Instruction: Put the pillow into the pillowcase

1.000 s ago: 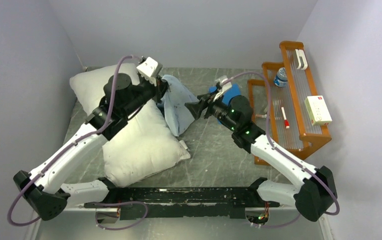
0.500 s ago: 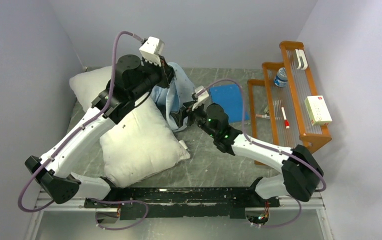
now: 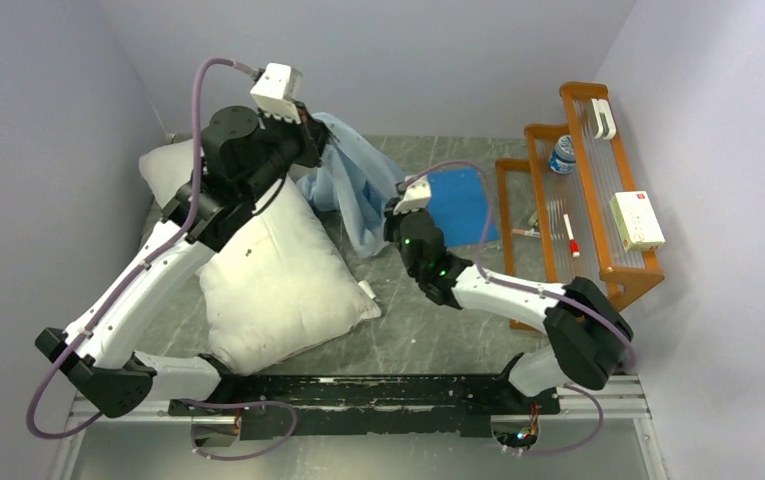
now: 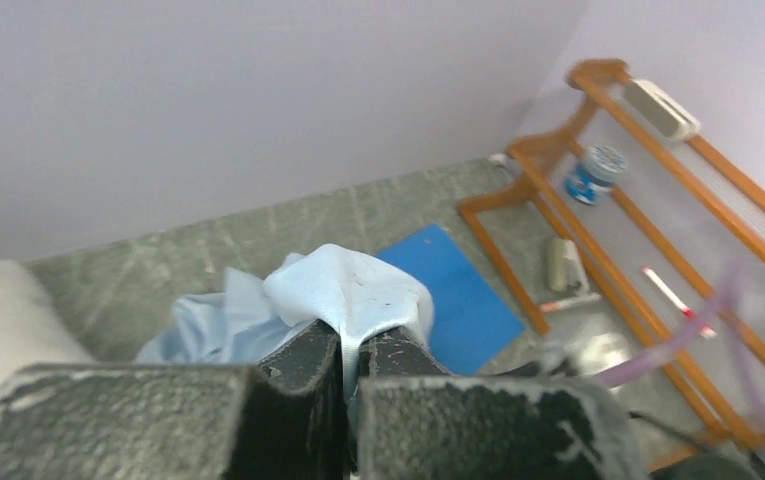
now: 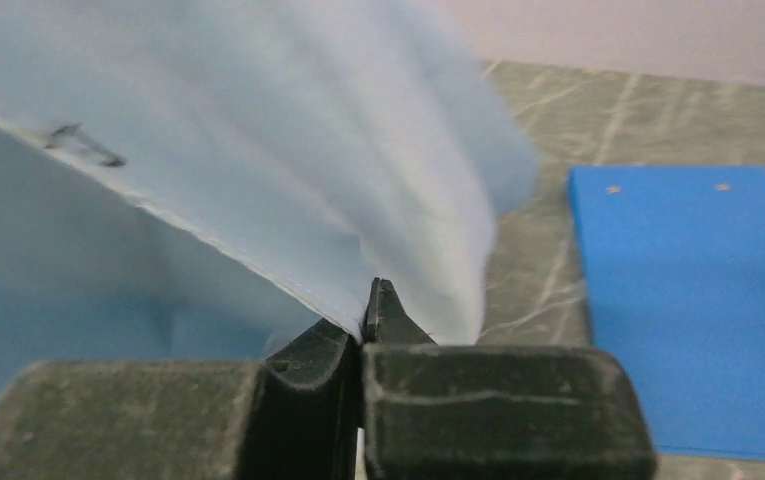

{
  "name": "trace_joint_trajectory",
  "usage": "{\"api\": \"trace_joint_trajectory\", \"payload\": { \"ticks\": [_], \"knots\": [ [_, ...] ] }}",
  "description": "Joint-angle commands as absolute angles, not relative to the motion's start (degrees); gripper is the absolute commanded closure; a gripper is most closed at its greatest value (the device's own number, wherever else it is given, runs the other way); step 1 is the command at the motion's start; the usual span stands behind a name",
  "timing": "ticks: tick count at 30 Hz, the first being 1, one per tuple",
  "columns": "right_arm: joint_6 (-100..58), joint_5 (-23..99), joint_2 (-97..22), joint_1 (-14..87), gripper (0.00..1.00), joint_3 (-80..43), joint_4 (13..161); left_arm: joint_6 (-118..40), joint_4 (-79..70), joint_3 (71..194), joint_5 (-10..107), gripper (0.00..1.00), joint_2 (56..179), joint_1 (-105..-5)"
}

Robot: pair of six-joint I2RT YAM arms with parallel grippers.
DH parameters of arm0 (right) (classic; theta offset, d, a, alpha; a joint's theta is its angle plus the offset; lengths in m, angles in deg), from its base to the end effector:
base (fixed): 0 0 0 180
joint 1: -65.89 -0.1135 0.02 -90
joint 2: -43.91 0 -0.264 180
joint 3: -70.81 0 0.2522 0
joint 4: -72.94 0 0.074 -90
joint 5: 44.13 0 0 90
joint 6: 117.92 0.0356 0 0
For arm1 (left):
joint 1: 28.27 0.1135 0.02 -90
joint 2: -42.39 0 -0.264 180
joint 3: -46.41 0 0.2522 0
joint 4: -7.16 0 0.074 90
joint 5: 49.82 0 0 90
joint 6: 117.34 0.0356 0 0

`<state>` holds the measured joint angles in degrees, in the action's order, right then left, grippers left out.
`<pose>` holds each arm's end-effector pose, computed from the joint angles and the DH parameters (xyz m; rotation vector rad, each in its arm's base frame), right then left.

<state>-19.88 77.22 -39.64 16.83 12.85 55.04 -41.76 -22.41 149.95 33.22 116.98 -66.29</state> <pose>0.2245 0.2305 0.2529 -0.1984 1.6815 0.2816 0.2231 -0.1690 0.4889 0.2348 1.5986 -0.6169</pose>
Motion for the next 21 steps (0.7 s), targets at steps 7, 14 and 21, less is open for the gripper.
{"api": "trace_joint_trajectory", "payload": {
  "ticks": [7,14,21],
  "knots": [
    [-19.8,70.4,-30.0,30.2,1.0,-5.0,63.8,-34.4,-28.7,158.1,26.3,0.95,120.7,-51.4],
    [-24.8,64.2,-24.7,30.6,1.0,-13.5,73.9,-35.4,-37.6,151.9,35.7,0.88,113.2,-51.0],
    [-27.4,56.4,-26.4,33.4,1.0,-18.1,81.8,-34.8,-41.4,140.1,38.4,0.95,109.7,-50.2]
  ]
}}
